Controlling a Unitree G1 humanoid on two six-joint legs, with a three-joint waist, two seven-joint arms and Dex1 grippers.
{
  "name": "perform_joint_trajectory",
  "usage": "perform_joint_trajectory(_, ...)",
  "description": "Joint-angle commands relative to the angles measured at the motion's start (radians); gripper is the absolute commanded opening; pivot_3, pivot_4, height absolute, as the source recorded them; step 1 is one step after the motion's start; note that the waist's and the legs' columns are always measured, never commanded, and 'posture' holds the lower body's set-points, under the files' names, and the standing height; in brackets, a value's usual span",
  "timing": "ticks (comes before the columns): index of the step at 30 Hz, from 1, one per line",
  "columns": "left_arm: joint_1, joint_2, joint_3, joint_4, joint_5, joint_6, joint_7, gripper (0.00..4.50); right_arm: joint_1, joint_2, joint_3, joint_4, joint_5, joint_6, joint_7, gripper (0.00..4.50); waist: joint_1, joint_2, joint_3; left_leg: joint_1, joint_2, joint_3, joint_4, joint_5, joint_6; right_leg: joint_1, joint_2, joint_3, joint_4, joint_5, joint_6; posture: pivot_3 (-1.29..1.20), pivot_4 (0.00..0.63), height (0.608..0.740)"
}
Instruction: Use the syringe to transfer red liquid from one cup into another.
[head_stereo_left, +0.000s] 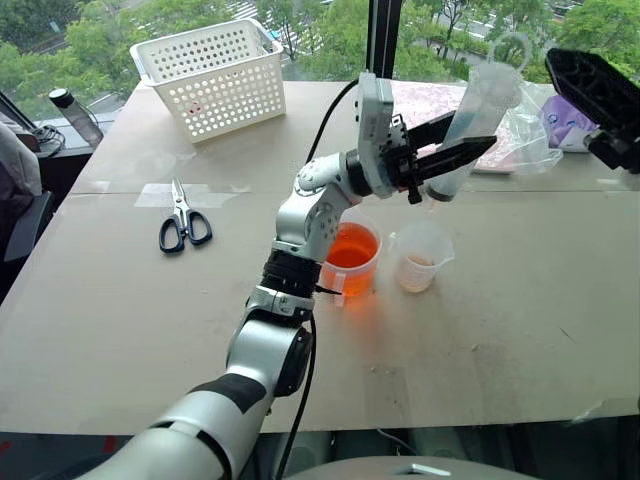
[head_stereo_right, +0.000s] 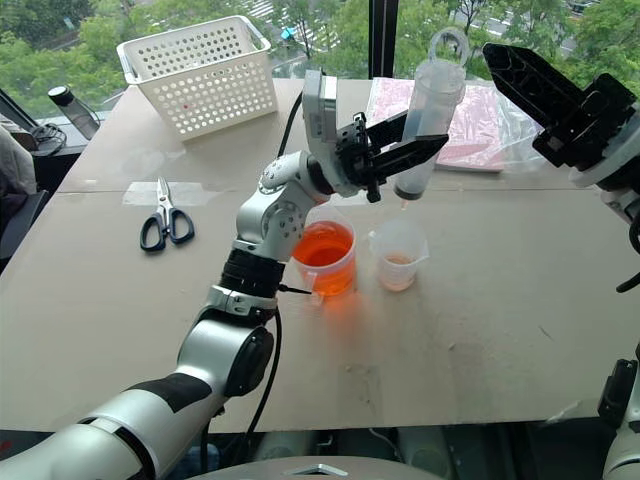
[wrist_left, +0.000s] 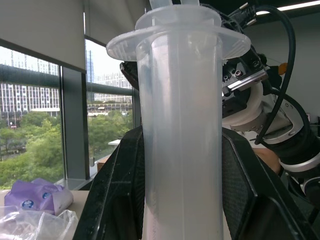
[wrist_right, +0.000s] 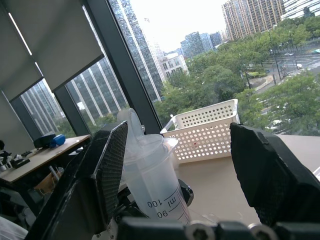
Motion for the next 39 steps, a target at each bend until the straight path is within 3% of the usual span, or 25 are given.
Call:
perform_joint_trajectory(1, -0.057, 0.031, 0.019, -0.118, -0.026, 0.043, 0.051, 1.37, -0.013, 0.006, -0.05, -0.011, 0.009, -0.039, 0.039, 3.46, 0.0, 0.0, 0.0, 0.0, 0.0, 0.0, 0.0, 0.0, 0.0, 0.0, 0.0, 0.0, 0.0, 0.0, 0.0, 0.0, 0.15, 0.74)
perform_joint_trajectory(11, -0.096, 0.232, 0.12, -0.223, -0.03, 0.225, 0.273, 1.37, 0.06, 0.037, -0.066, 0.02, -0.096, -0.084, 0.109, 3.46, -0.002, 0.0, 0.0, 0.0, 0.0, 0.0, 0.0, 0.0, 0.0, 0.0, 0.0, 0.0, 0.0, 0.0, 0.0, 0.0, 0.15, 0.74)
perform_joint_trajectory(18, -0.035, 0.346, 0.186, -0.322, -0.081, 0.359, 0.363, 1.37, 0.078, 0.054, 0.03, -0.036, -0.255, -0.098, 0.197, 3.46, -0.002, 0.0, 0.0, 0.0, 0.0, 0.0, 0.0, 0.0, 0.0, 0.0, 0.0, 0.0, 0.0, 0.0, 0.0, 0.0, 0.15, 0.74)
perform_joint_trajectory(19, 0.001, 0.376, 0.187, -0.354, -0.082, 0.391, 0.367, 1.37, 0.087, 0.048, 0.055, -0.047, -0.288, -0.096, 0.229, 3.46, -0.002, 0.0, 0.0, 0.0, 0.0, 0.0, 0.0, 0.0, 0.0, 0.0, 0.0, 0.0, 0.0, 0.0, 0.0, 0.0, 0.15, 0.74)
perform_joint_trajectory(23, 0.159, 0.485, 0.21, -0.47, -0.076, 0.518, 0.433, 1.37, 0.178, 0.009, 0.086, -0.059, -0.368, -0.069, 0.331, 4.42, -0.002, 0.0, 0.0, 0.001, 0.0, 0.0, 0.0, 0.0, 0.0, 0.0, 0.0, 0.001, 0.0, 0.0, 0.0, 0.0, 0.15, 0.74)
perform_joint_trajectory(30, 0.451, 0.642, 0.336, -0.678, -0.119, 0.749, 0.55, 1.37, 0.459, -0.048, 0.047, -0.031, -0.594, -0.136, 0.444, 4.42, 0.003, 0.0, 0.0, 0.001, 0.0, -0.001, 0.0, 0.0, 0.0, 0.0, 0.0, 0.0, 0.0, 0.0, 0.0, 0.0, 0.15, 0.74)
perform_joint_trajectory(38, 0.773, 0.655, 0.426, -0.832, -0.167, 0.983, 0.671, 1.37, 0.713, -0.036, 0.036, -0.024, -0.787, -0.23, 0.545, 4.42, -0.002, 0.001, 0.0, 0.01, 0.0, -0.001, -0.001, 0.0, 0.0, 0.007, 0.0, 0.001, 0.0, 0.0, 0.0, 0.0, 0.15, 0.74)
perform_joint_trajectory(39, 0.807, 0.669, 0.402, -0.822, -0.133, 0.957, 0.675, 1.87, 0.72, -0.001, 0.046, -0.022, -0.819, -0.292, 0.561, 4.47, -0.002, 0.0, -0.001, 0.01, 0.0, -0.001, -0.001, 0.0, 0.0, 0.008, 0.0, 0.001, 0.001, 0.0, 0.0, 0.0, 0.15, 0.74)
